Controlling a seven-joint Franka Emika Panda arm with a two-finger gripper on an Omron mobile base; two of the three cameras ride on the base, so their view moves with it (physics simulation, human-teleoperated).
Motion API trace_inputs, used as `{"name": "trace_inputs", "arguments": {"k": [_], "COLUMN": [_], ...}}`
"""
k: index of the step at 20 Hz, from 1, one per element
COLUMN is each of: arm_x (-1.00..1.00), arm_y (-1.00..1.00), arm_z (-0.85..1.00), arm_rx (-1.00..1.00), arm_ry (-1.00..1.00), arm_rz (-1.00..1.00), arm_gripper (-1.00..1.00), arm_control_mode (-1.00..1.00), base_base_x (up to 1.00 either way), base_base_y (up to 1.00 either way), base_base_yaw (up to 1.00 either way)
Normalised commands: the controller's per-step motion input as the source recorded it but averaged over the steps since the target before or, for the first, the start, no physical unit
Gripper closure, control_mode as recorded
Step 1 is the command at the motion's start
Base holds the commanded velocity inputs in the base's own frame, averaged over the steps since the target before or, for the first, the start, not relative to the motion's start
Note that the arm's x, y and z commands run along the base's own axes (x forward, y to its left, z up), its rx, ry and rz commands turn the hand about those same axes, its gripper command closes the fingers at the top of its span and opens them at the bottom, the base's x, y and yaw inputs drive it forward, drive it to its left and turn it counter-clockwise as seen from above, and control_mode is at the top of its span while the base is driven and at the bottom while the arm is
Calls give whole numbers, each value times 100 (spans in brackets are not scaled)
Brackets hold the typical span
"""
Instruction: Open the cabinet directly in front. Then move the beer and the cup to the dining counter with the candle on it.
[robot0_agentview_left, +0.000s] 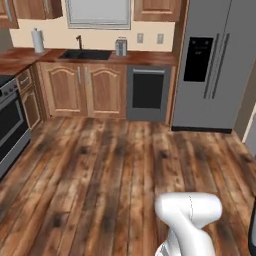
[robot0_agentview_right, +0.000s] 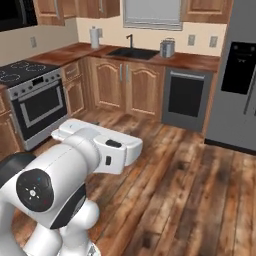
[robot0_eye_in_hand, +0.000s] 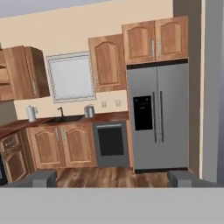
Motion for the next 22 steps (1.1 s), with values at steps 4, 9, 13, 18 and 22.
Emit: {"name": "trace_inputs", "arguments": {"k": [4, 9, 13, 18, 22], "arm_x": [0, 0, 0, 0, 0], "arm_y": [0, 0, 0, 0, 0], "arm_z": [0, 0, 0, 0, 0], "arm_rx": [0, 0, 0, 0, 0], "arm_ry": [0, 0, 0, 0, 0], "arm_rz": [0, 0, 0, 0, 0], "arm_gripper": [-100, -100, -100, -100, -100], "arm_control_mode": [100, 100, 100, 100, 100], "base_base_x": [100, 100, 100, 100, 100], "base_base_y": [40, 29, 30, 28, 24], "base_base_yaw": [0, 4, 5, 5, 5]}}
